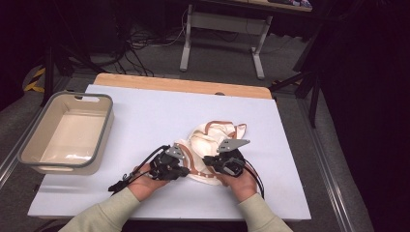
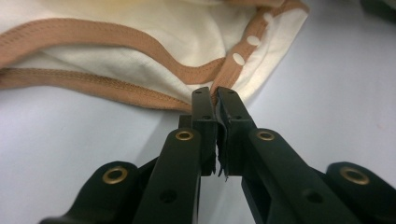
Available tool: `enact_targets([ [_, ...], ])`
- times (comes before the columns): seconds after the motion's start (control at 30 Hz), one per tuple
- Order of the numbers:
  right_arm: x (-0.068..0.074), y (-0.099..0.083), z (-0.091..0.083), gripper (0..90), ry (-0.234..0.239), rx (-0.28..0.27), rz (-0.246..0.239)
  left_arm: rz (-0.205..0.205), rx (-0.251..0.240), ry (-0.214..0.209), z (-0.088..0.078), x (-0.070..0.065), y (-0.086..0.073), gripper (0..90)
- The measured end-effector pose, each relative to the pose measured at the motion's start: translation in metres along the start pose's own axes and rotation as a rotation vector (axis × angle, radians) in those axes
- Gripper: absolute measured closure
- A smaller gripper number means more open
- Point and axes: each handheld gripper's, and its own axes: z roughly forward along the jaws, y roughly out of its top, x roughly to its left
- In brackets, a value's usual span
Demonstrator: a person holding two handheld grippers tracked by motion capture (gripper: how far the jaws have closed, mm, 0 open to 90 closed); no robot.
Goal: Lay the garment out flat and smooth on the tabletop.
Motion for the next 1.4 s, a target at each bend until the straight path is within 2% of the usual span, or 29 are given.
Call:
enact_targets([
  [0.23,-0.001,-0.009,-0.041,85.6,-0.045,-0.075,0.029,0.012,-0.009,-0.019,-0.026,-0.009,-0.011,87.4],
  [0.33,-0.001,-0.02,-0.059,85.6,-0.074,-0.088,0.051,0.01,-0.008,-0.017,-0.036,-0.011,-0.016,87.3],
  [0.5,0.0,-0.043,-0.078,85.7,-0.094,-0.087,0.103,0.006,-0.002,-0.019,-0.049,-0.015,-0.029,87.3],
  [0.63,0.0,-0.06,-0.089,85.9,-0.113,-0.064,0.147,-0.002,0.014,-0.014,-0.053,-0.016,-0.038,87.3],
  [0.7,-0.004,-0.07,-0.092,86.0,-0.121,-0.035,0.192,-0.013,0.015,-0.037,-0.053,-0.015,-0.042,87.1],
  [0.77,-0.009,-0.08,-0.092,86.0,-0.106,0.006,0.243,-0.016,0.029,-0.063,-0.05,-0.014,-0.043,86.3],
  [0.83,-0.011,-0.086,-0.088,85.1,-0.082,0.047,0.267,-0.005,0.033,-0.06,-0.047,-0.015,-0.041,80.5],
  [0.87,-0.011,-0.088,-0.086,83.3,-0.091,0.061,0.259,-0.004,0.023,-0.06,-0.047,-0.013,-0.04,73.7],
  [0.93,-0.009,-0.085,-0.089,73.1,-0.122,0.047,0.241,-0.027,-0.007,-0.056,-0.051,-0.009,-0.037,68.7],
  [1.0,-0.009,-0.079,-0.094,61.4,-0.13,-0.013,0.222,-0.057,-0.048,-0.035,-0.055,-0.001,-0.032,61.2],
  [1.03,-0.008,-0.075,-0.095,54.4,-0.142,-0.05,0.206,-0.077,-0.057,-0.013,-0.056,0.003,-0.029,60.5],
  [1.07,-0.008,-0.07,-0.095,51.5,-0.157,-0.078,0.185,-0.092,-0.064,0.016,-0.055,0.007,-0.025,58.2],
  [1.13,-0.007,-0.06,-0.092,48.4,-0.164,-0.104,0.149,-0.112,-0.08,0.067,-0.052,0.018,-0.018,50.1],
  [1.23,-0.008,-0.043,-0.078,48.3,-0.166,-0.11,0.09,-0.116,-0.083,0.124,-0.045,0.031,-0.008,47.7],
  [1.33,-0.012,-0.029,-0.061,50.6,-0.143,-0.106,0.062,-0.126,-0.095,0.138,-0.032,0.044,0.004,47.4],
  [1.4,-0.015,-0.021,-0.05,53.9,-0.136,-0.101,0.045,-0.115,-0.088,0.14,-0.024,0.05,0.011,47.4],
])
